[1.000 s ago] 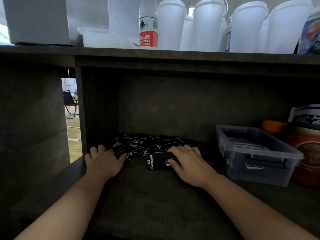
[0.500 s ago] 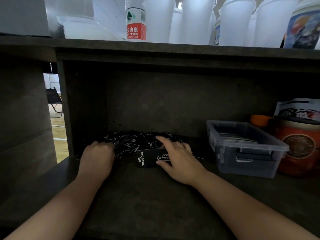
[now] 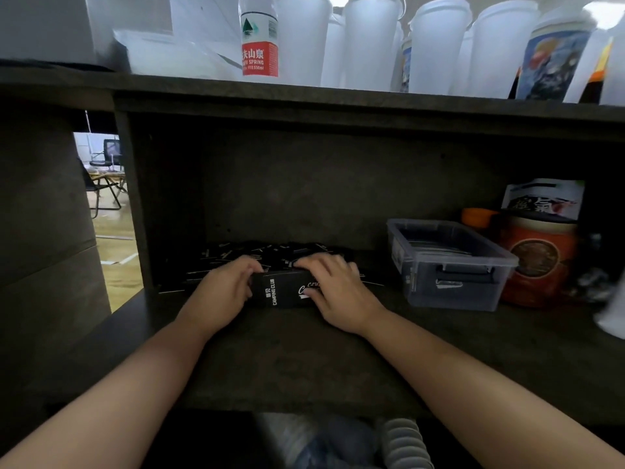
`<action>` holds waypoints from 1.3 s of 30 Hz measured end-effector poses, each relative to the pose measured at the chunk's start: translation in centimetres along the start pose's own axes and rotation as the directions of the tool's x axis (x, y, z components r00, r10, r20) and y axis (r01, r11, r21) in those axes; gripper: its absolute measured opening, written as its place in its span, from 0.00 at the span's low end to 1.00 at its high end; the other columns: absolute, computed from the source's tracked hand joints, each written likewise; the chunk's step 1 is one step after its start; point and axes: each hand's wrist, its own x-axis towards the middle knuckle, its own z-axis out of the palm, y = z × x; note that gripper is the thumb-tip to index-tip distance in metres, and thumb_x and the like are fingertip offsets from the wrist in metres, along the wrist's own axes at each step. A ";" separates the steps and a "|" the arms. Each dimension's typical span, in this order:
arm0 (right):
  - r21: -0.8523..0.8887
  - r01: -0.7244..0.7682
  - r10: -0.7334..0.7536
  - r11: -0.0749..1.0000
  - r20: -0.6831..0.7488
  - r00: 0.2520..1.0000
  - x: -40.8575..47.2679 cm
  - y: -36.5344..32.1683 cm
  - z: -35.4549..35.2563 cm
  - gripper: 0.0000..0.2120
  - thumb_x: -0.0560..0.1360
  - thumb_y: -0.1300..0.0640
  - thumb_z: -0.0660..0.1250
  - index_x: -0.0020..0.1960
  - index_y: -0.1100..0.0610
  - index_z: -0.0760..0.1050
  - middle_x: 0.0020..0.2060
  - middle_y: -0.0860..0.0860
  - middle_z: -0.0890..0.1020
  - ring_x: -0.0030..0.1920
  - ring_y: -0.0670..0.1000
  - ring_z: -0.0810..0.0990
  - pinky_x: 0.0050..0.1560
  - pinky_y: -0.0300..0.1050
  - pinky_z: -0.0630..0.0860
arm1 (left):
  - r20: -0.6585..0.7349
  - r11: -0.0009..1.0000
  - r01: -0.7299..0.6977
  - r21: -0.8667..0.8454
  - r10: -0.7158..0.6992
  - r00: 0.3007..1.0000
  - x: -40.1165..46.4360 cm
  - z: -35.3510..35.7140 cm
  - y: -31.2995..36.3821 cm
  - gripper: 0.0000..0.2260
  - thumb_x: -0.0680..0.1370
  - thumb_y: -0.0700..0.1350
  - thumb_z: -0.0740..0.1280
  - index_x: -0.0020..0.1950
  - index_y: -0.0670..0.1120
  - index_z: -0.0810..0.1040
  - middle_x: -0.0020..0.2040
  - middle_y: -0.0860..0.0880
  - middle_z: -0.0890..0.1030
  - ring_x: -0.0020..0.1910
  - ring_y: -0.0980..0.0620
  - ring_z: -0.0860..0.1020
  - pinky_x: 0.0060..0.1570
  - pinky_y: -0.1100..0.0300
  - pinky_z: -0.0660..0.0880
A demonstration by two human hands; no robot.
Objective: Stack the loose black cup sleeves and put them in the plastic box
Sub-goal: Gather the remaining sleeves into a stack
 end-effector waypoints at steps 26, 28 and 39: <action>-0.064 -0.211 0.208 0.975 -0.052 0.977 -1.4 1.5 -0.1 0.10 0.81 0.50 0.58 0.61 0.47 0.70 0.55 0.44 0.76 0.58 0.46 0.71 0.62 0.48 0.59 | 0.097 0.803 0.377 0.461 -0.468 0.878 1.5 -1.2 -3.7 0.31 0.77 0.66 0.59 0.73 0.48 0.67 0.70 0.45 0.72 0.69 0.45 0.69 0.65 0.51 0.70; -0.066 -0.208 0.205 0.976 -0.051 0.977 -1.4 1.6 0.0 0.10 0.80 0.50 0.58 0.61 0.47 0.70 0.55 0.44 0.75 0.58 0.46 0.71 0.63 0.48 0.58 | 0.118 0.817 0.273 0.508 -0.379 0.918 1.3 -1.5 -3.2 0.24 0.80 0.61 0.59 0.70 0.48 0.71 0.65 0.46 0.76 0.64 0.48 0.74 0.61 0.55 0.73; -0.036 -0.242 0.241 0.970 -0.037 0.970 -1.3 1.9 -0.5 0.10 0.79 0.45 0.60 0.58 0.47 0.71 0.55 0.44 0.74 0.59 0.46 0.69 0.64 0.50 0.59 | -0.045 0.837 0.076 0.541 -0.061 0.997 -0.6 -3.9 -0.6 0.05 0.79 0.48 0.65 0.50 0.53 0.80 0.44 0.55 0.81 0.42 0.57 0.79 0.36 0.64 0.68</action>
